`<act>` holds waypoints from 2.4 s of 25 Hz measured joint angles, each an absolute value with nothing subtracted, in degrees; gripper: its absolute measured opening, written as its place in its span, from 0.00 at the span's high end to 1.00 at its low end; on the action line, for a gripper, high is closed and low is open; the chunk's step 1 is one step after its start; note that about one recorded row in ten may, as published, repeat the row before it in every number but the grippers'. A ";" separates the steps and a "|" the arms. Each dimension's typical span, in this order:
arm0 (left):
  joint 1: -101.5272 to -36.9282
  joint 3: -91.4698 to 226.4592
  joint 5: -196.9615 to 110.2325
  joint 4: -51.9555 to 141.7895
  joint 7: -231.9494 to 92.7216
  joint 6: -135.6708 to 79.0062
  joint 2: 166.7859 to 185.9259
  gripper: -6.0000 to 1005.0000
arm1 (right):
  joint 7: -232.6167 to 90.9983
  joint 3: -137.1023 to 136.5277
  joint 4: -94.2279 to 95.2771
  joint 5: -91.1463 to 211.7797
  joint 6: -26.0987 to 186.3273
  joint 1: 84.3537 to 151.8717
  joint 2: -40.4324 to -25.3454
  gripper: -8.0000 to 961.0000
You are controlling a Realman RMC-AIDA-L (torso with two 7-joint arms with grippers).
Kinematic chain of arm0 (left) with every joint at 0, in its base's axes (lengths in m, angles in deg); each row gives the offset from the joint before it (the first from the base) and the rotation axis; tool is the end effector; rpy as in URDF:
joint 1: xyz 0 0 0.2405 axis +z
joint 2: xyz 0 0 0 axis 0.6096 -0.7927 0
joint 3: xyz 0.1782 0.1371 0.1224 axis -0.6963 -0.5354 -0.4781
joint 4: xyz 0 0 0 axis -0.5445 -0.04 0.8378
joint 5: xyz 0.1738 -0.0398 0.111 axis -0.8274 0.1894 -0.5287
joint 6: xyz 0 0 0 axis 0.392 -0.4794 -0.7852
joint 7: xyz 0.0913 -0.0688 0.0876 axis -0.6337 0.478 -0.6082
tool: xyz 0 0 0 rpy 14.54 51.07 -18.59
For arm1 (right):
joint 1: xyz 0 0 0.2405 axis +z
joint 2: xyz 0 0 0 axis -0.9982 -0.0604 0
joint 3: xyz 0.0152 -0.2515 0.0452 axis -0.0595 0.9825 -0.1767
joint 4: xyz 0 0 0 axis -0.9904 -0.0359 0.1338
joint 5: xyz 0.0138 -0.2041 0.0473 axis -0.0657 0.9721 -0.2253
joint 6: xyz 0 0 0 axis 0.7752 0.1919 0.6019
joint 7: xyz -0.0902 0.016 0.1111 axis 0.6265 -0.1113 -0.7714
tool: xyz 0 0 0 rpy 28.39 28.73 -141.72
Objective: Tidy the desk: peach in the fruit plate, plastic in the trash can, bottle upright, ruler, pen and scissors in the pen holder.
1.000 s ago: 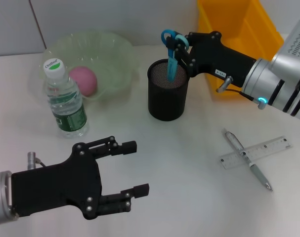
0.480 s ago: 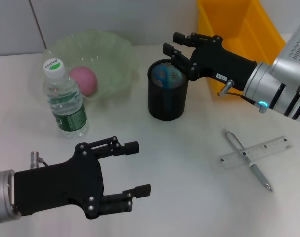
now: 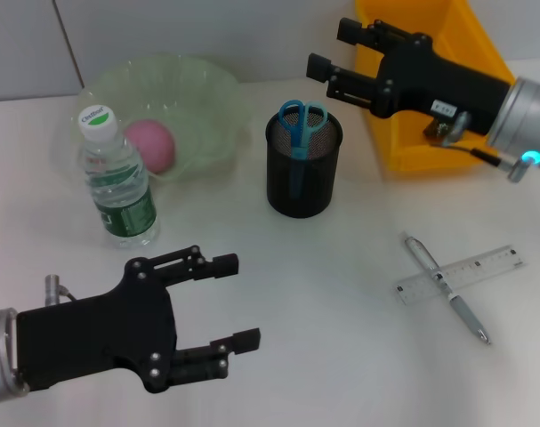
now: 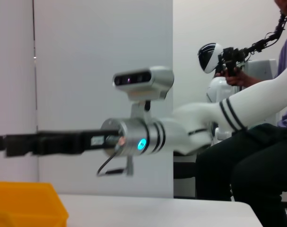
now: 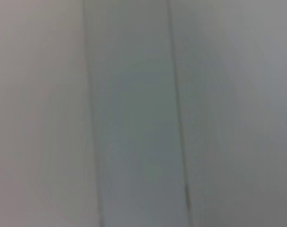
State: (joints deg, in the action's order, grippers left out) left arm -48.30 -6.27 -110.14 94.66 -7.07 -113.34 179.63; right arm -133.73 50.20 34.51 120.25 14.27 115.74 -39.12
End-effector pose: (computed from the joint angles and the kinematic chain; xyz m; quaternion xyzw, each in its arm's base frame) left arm -0.2266 0.2468 -0.0216 -0.9334 -0.0308 -0.3501 0.0719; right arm 0.2124 0.3756 0.0169 -0.8683 0.1308 0.3877 0.2806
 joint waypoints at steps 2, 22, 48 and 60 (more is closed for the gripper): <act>-48.49 -5.46 -110.77 93.87 -7.09 -113.33 179.48 0.26 | -140.47 49.77 40.50 124.83 12.80 114.44 -38.84 0.29; -50.48 1.05 -124.76 91.92 -3.56 -112.64 179.56 0.26 | -175.61 49.17 89.80 192.61 -24.80 127.89 -35.62 0.23; -53.77 3.99 -124.98 86.67 -3.14 -110.27 179.56 0.26 | -162.73 61.44 73.72 203.49 -20.12 131.63 -39.00 0.19; -54.27 4.15 -125.16 85.35 -2.51 -108.04 179.40 0.26 | -160.10 66.51 66.69 203.94 -15.35 131.14 -39.19 0.19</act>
State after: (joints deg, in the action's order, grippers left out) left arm -54.27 4.15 -125.16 85.35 -2.51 -108.04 179.40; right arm -160.10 66.51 66.69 203.94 -15.35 131.14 -39.19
